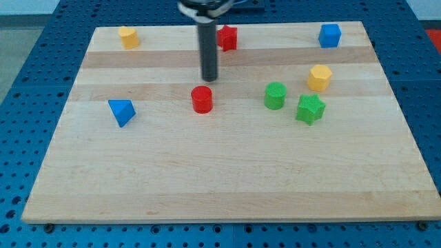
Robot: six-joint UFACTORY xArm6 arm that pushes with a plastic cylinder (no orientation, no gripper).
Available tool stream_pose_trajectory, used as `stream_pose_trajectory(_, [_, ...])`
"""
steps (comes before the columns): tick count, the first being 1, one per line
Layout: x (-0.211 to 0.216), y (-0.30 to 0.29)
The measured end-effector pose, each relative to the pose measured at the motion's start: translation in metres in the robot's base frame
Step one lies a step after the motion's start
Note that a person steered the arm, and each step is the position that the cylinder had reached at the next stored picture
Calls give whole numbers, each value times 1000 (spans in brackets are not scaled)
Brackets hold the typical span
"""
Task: Push blue triangle slightly up
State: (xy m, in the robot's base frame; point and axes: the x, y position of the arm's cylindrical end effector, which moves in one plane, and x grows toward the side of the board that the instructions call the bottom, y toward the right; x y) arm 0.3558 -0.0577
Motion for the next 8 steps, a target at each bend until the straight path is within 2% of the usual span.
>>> stream_pose_trajectory(2, [38,-60])
stream_pose_trajectory(5, [101,-82])
stream_pose_trajectory(6, [101,-124])
stream_pose_trajectory(8, [98,-166])
